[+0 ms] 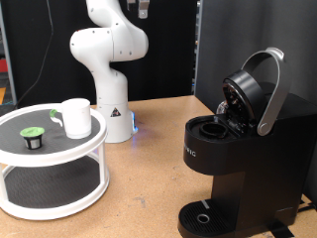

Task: Make a cup of coffee with the keurig machine

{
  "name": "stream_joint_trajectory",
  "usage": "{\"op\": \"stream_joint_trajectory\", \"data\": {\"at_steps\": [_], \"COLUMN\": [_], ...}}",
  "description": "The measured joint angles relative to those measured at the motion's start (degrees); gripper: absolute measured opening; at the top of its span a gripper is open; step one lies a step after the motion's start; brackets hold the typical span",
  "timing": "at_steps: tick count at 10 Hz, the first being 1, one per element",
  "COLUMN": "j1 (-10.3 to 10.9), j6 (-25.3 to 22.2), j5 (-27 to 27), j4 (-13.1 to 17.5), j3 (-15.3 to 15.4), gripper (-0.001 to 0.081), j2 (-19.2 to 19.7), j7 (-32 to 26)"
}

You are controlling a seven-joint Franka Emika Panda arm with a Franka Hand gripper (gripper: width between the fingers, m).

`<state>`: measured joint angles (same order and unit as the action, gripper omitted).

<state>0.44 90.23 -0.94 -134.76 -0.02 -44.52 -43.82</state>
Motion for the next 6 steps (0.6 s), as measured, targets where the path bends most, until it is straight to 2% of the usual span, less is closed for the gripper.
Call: {"op": "stream_joint_trajectory", "data": {"at_steps": [2,4,6], "j1": [0.0,-0.1,-0.5], "j6": [1.4,3.1,2.9], "j5": [-0.2,0.1,2.0], "j4": [-0.6,-1.8,-1.9], "j3": [-1.3,-5.8,-10.1], "gripper": [0.0807,0.0807,0.0807], "j2": [-0.1,-0.7,-0.8], "j7": [-1.8,-6.7,-13.0]}}
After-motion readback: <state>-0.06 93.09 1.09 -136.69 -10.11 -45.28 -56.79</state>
